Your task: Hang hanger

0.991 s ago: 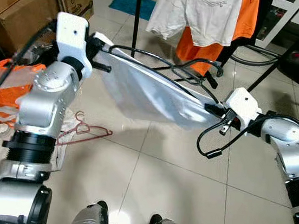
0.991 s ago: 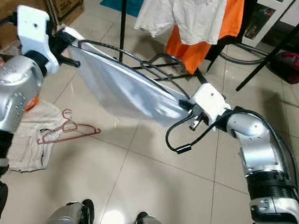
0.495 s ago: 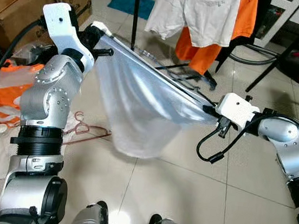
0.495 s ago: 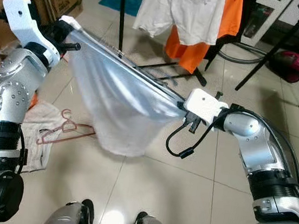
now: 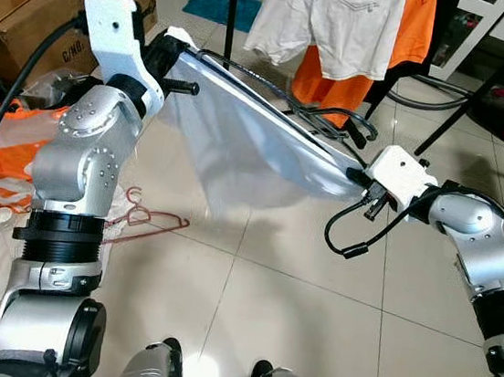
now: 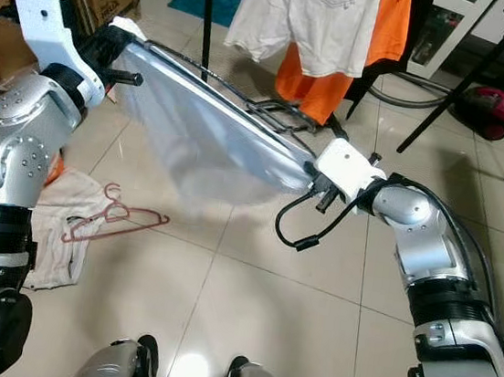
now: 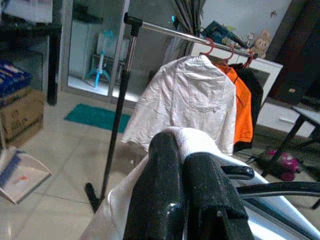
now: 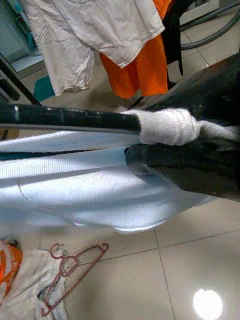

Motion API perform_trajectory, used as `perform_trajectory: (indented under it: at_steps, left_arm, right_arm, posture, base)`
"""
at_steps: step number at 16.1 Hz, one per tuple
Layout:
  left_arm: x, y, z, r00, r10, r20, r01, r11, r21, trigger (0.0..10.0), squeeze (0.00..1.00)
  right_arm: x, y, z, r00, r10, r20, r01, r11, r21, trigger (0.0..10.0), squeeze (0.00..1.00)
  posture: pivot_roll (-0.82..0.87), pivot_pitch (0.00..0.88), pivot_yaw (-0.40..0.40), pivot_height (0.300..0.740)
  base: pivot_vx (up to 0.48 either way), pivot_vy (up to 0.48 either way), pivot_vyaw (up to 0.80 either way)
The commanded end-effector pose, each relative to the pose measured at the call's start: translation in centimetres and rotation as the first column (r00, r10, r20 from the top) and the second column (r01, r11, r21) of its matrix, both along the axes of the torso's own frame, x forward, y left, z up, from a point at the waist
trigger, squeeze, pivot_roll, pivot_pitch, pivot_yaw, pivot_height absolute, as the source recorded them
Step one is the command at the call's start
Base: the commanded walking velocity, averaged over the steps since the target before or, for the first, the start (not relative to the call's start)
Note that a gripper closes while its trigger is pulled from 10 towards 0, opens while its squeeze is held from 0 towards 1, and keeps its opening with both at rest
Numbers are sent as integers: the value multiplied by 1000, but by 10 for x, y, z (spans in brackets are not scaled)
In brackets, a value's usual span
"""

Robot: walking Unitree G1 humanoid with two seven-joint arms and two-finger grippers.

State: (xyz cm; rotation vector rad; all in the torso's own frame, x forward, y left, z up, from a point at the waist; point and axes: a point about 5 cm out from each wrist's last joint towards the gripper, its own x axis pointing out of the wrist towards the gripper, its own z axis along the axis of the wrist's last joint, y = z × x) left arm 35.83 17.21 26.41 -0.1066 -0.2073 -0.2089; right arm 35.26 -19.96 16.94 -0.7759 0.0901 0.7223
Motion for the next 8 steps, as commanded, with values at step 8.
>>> perform_trajectory:
  at_steps: [8]
  left_arm:
    - [6,36,17,964,237,121,-254,955,152,0,0]
  right_arm:
    - [-16,10,-7,982,189,-24,-191,976,-109,0,0]
  posture:
    - [-149,185,-84,740]
  base:
    - [0,0,0]
